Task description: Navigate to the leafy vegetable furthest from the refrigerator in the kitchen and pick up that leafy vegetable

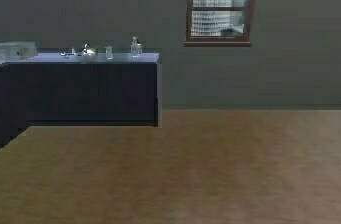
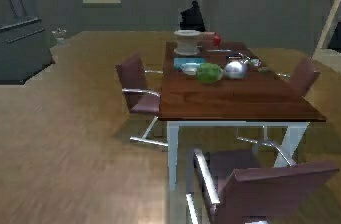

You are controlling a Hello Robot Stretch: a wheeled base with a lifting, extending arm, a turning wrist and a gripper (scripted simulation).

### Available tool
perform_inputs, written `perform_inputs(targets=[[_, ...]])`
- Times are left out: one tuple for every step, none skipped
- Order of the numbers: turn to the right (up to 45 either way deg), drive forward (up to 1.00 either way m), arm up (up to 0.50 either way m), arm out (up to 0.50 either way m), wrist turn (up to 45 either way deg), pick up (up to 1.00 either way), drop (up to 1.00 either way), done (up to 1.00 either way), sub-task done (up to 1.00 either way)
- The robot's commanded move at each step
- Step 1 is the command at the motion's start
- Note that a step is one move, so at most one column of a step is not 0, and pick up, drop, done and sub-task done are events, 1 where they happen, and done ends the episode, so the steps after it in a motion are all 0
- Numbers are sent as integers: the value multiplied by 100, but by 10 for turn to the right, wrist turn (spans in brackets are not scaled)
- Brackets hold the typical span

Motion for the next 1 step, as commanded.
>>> perform_inputs(targets=[[450, 0, 0, 0, 0, 0, 0, 0, 0]])
